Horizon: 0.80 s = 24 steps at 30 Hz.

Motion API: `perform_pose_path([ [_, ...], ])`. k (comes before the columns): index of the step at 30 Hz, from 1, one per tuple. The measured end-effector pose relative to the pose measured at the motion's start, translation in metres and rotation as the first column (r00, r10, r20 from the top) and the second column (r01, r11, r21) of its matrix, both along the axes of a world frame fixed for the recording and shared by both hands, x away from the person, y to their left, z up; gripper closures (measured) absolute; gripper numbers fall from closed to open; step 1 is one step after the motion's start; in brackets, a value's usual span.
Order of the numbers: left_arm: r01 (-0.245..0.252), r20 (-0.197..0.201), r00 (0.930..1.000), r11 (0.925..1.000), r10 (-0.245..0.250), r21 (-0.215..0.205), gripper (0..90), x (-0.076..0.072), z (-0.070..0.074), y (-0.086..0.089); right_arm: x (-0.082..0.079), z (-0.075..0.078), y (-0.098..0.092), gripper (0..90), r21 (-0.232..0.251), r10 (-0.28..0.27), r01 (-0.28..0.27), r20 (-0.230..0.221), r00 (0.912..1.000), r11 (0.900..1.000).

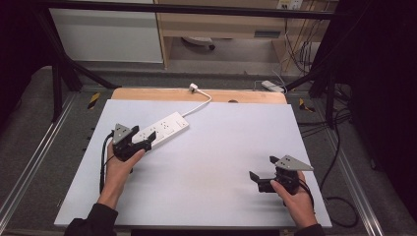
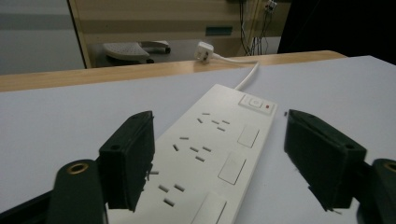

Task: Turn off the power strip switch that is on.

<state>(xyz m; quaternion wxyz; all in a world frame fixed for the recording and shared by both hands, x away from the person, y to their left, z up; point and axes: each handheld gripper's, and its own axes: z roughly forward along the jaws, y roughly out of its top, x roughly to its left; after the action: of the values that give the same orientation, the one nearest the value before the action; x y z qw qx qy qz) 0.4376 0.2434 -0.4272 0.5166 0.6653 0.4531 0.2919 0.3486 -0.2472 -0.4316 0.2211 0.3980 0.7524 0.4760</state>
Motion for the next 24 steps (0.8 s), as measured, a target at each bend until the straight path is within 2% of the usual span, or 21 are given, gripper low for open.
perform_pose_path([
  [12, 0.024, 0.028, 0.9993, 0.9993, -0.023, -0.03, 8.2, -0.002, 0.007, -0.003, 0.0, 0.0, 0.0, 2.1, 0.001, 0.001, -0.001, 0.0, 1.0, 1.0],
  [24, 0.011, 0.029, 0.9995, 0.9986, -0.01, -0.052, 5.5, -0.006, 0.019, -0.003, 0.0, 0.0, 0.0, 2.1, 0.0, 0.001, -0.001, 0.0, 1.0, 1.0],
])
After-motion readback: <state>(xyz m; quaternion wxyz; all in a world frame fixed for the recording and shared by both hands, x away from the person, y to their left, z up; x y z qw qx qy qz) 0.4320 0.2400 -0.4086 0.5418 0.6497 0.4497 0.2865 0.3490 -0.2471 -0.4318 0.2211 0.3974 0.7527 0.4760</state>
